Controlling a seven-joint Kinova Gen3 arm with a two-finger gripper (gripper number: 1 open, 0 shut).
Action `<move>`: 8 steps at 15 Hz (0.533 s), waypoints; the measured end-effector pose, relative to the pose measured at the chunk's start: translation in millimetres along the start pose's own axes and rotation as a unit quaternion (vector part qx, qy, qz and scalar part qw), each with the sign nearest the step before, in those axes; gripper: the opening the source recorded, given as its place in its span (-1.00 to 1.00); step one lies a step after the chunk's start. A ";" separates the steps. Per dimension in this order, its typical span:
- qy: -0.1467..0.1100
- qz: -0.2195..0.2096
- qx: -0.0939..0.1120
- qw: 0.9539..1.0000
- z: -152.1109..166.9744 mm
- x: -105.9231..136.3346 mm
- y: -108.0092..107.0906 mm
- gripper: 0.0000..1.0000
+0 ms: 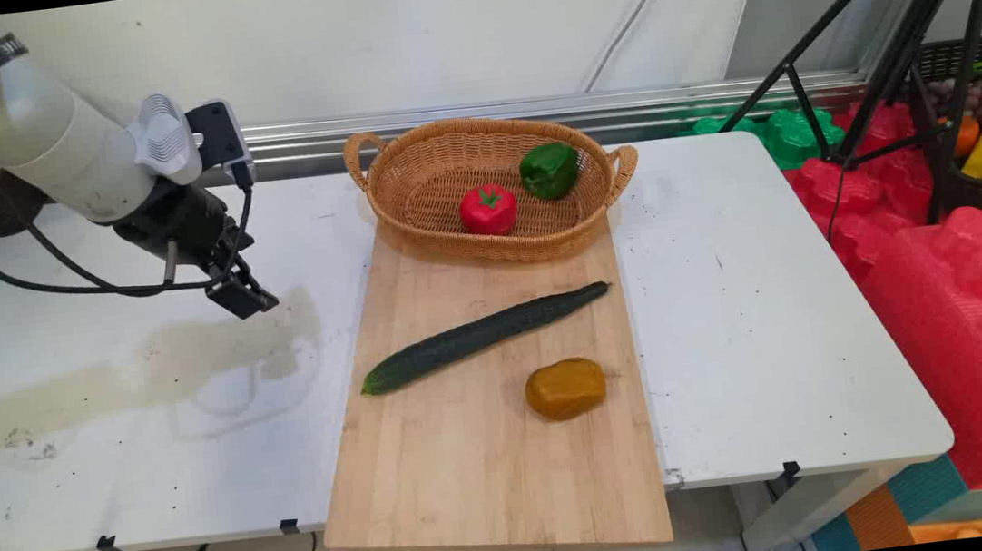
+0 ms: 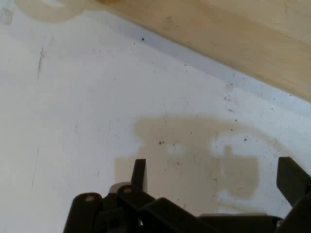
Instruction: Pick up the potato from the cutting board
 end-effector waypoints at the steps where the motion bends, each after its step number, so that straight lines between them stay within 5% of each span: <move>1: 0.004 0.008 -0.002 1.000 -1.0 0.9 1.0 1.00; 8: 0.058 0.068 -0.035 0.995 -23.2 26.1 36.6 1.00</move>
